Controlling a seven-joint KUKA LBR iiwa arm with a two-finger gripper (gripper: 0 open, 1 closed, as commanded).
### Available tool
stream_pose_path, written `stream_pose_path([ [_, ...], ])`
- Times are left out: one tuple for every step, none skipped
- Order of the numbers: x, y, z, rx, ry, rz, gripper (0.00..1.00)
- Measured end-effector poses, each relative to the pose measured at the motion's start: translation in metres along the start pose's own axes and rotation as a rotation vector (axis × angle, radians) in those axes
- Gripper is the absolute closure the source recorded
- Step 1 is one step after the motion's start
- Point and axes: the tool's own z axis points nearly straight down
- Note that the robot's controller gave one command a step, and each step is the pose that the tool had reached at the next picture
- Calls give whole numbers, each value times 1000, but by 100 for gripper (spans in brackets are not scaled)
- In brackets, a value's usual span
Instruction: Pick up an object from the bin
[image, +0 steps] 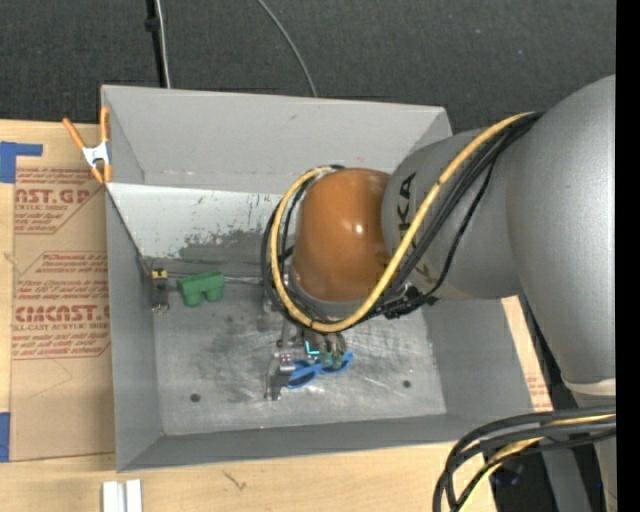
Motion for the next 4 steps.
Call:
stream_pose_path([
  [26, -53, 8, 3, -3, -28, 0],
  [3, -81, 66, -4, -13, 182, 0],
  [2, -82, 63, -4, -12, 182, 100],
  [6, -87, -43, -3, -16, 238, 100],
])
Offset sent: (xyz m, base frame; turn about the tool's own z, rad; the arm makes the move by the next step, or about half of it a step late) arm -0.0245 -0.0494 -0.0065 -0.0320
